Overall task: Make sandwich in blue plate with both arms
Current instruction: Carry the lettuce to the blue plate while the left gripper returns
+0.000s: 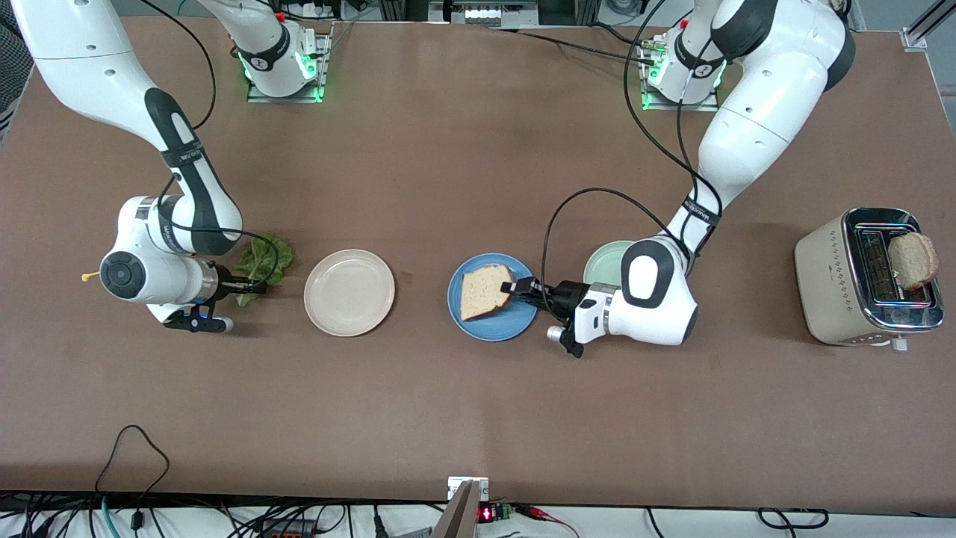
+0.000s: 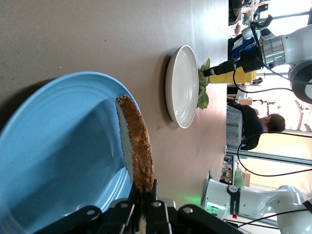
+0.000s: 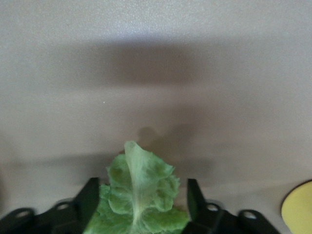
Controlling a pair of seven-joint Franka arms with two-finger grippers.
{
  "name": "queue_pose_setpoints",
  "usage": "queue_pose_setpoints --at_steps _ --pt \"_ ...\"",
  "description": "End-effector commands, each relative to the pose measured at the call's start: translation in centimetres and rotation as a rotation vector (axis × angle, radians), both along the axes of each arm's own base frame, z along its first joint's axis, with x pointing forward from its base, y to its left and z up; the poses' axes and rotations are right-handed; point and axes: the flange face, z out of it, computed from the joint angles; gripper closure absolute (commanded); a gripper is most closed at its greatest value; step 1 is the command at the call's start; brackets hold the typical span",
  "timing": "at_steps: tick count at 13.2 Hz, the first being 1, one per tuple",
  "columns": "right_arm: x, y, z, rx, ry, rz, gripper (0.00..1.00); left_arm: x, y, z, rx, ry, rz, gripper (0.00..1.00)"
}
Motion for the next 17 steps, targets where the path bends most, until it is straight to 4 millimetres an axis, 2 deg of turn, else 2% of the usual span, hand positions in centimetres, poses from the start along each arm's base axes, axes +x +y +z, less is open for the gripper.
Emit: queue_pose_setpoints --at_steps 1,2,4,5,6,9,12,16,17 --pt "0.0 -0.1 0.3 -0.009 0.006 0.016 0.51 0.3 1.2 0.0 0.014 -0.059 -0.019 0.01" --pt "0.1 -0.1 0.3 -0.010 0.006 0.017 0.62 0.7 1.7 0.6 0.033 -0.114 -0.054 0.00" --pt "0.1 -0.1 0.3 -0.017 0.004 0.026 0.83 1.6 4.4 1.4 0.108 -0.177 -0.117 0.00" --pt "0.2 -0.1 0.4 -0.026 0.002 0.036 0.95 1.7 5.3 2.5 0.139 -0.202 -0.173 0.00" --pt "0.2 0.0 0.4 -0.028 0.002 0.039 1.00 1.6 5.9 3.7 0.156 -0.203 -0.219 0.00" --pt "0.7 -0.2 1.0 -0.028 -0.009 0.038 1.00 1.9 9.5 6.0 0.228 -0.216 -0.307 0.00" --pt "1.6 -0.1 3.0 -0.028 -0.021 0.037 1.00 1.6 11.3 9.1 0.382 -0.223 -0.399 0.00" --pt "2.6 1.3 9.0 0.001 -0.008 -0.075 1.00 0.7 13.4 14.5 0.667 -0.228 -0.508 0.00" --pt "3.1 2.7 10.7 0.029 0.013 -0.137 1.00 0.5 14.0 15.7 0.742 -0.229 -0.530 0.00"
